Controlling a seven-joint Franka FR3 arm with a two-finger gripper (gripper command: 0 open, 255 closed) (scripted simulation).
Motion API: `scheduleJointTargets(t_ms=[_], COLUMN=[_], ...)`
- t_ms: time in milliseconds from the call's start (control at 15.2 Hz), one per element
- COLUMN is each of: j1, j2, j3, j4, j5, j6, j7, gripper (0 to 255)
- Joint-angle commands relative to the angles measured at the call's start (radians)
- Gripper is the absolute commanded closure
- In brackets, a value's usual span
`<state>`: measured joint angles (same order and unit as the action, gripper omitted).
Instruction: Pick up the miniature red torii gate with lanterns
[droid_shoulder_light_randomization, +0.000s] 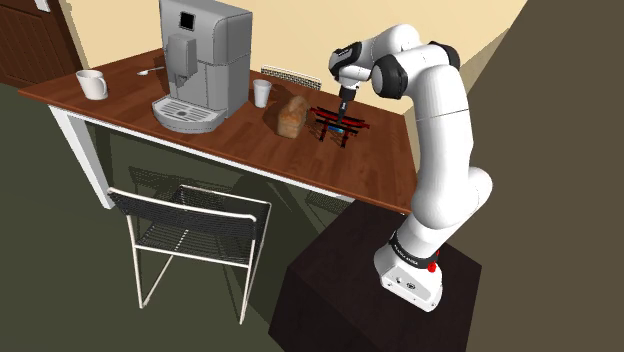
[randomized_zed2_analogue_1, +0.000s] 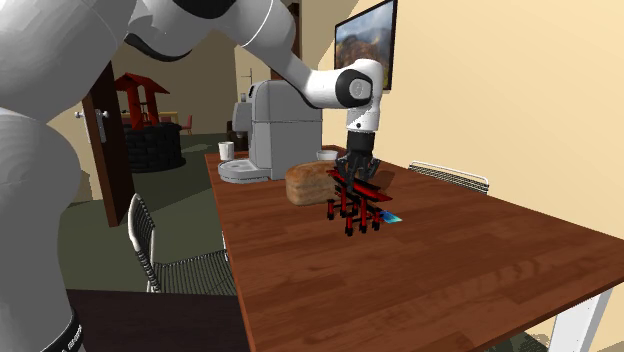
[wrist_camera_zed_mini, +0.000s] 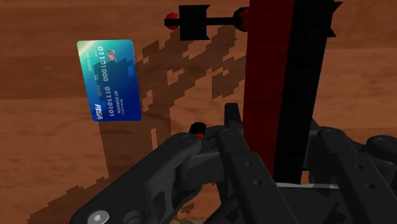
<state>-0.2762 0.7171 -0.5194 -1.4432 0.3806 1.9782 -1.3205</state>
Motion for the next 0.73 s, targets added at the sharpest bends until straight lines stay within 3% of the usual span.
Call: scheduleJointTargets(t_ms=[0, 660], j1=[0.001, 0.005], j2=[-0.006, -0.058], j3=[-0.002, -0.021], j4=[0.003, 0.057], j5=[-0.003, -0.031], j6=[-0.009, -0.109], j7=[0.002, 0.020], gripper=[255, 255])
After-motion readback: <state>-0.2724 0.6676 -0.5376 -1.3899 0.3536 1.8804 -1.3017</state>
